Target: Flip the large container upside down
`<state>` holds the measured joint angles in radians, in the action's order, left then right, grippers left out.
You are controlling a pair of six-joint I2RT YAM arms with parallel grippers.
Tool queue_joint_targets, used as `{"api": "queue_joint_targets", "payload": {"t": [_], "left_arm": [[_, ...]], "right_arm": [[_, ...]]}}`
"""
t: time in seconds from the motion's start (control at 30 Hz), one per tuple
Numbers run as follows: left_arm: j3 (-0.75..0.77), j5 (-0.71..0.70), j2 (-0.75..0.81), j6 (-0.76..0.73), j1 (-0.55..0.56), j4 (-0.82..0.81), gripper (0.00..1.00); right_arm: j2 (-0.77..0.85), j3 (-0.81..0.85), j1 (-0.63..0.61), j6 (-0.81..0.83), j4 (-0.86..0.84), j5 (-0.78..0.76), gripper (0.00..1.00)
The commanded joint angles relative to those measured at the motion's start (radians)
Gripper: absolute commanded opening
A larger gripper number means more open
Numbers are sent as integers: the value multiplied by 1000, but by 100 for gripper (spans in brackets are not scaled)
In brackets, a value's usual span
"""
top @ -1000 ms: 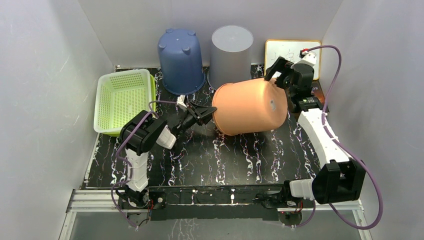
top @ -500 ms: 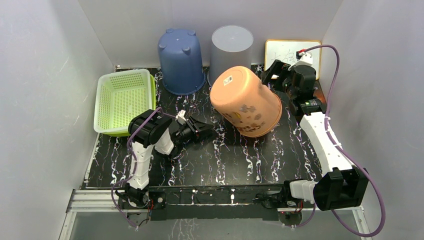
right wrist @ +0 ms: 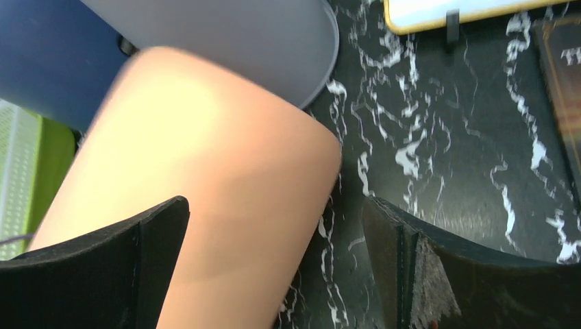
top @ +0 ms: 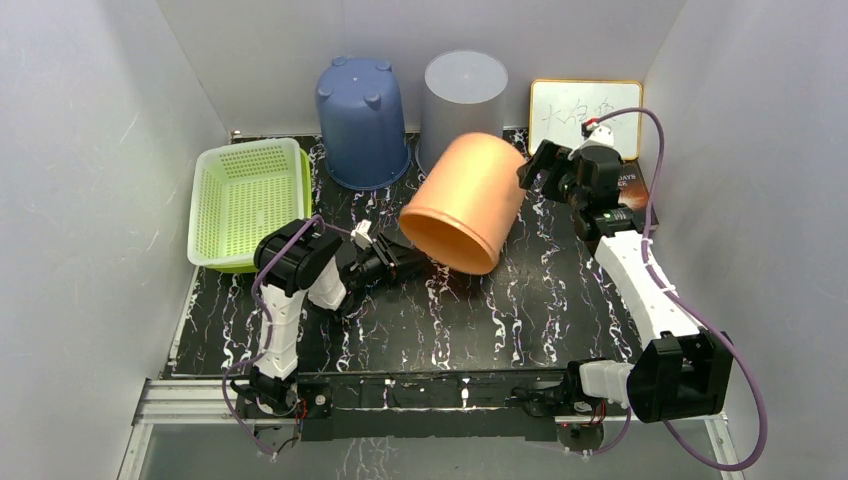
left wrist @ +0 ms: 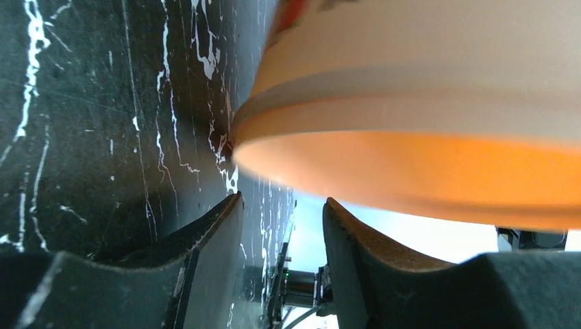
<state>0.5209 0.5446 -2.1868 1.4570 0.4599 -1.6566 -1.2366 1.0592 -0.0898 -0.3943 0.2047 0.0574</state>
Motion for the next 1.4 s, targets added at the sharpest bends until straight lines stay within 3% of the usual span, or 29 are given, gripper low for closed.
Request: {"api": "queue_joint_targets", "payload": {"t": [0.0, 0.33, 0.5, 0.6, 0.73, 0.87, 1.07, 1.37], "left_arm": [[4, 35, 66, -88, -7, -53, 46], [-13, 64, 122, -130, -6, 18, 46], [-79, 88, 305, -221, -6, 138, 46], [-103, 80, 558, -398, -2, 452, 47], [-10, -113, 947, -754, 36, 1153, 55], [73, -149, 1108, -806, 26, 1364, 57], [127, -189, 1178, -822, 26, 1466, 57], [133, -306, 1258, -847, 26, 1586, 57]], "right_arm": [[53, -83, -2, 1, -50, 37, 98], [105, -196, -14, 0, -59, 76, 98], [113, -182, -14, 4, -50, 58, 98], [105, -187, -15, -6, -57, 69, 98], [90, -197, -21, -19, -76, 71, 98], [78, -180, -51, -23, -74, 43, 98], [68, -50, -345, 58, 23, -248, 98], [22, 52, -623, 83, 79, -445, 98]]}}
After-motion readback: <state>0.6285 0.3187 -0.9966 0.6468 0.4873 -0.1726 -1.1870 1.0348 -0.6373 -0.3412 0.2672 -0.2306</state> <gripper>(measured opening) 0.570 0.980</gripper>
